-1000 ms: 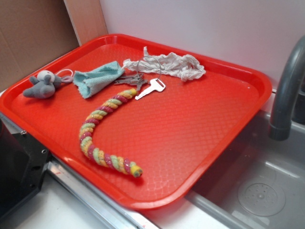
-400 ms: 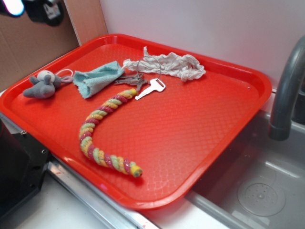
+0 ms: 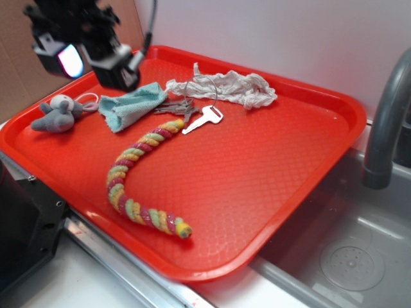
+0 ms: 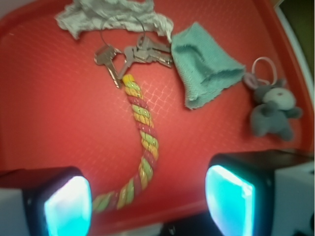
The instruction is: Grab the multicolored rope.
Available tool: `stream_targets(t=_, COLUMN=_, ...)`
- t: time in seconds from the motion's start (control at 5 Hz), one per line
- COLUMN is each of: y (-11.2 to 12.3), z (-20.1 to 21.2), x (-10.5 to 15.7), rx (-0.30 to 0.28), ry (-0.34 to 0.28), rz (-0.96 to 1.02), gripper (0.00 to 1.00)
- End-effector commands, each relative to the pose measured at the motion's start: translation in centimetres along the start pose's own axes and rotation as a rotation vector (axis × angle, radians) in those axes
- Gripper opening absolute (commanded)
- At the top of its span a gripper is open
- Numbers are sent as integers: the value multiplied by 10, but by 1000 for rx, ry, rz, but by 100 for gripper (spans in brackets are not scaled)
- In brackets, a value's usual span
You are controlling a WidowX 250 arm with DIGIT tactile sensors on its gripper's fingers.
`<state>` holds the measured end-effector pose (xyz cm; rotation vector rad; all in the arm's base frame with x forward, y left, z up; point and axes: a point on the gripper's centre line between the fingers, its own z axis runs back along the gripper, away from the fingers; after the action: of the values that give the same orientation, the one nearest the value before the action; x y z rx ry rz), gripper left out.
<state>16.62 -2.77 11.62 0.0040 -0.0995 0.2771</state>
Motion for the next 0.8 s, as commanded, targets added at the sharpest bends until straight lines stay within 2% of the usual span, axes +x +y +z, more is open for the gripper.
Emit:
stream_targets(t=0.0, y=-5, z=-59, x=11, rx=-128, ry=4, rz=-93, gripper=100)
stream_targets(t=0.2, y=-1, z=-82, x=13, rx=-81, ry=15, rz=-91, gripper=100)
stream_targets(t=0.6, y=-5, z=-97, x=17, rx=-48, ry=32, rz=-112, gripper=100)
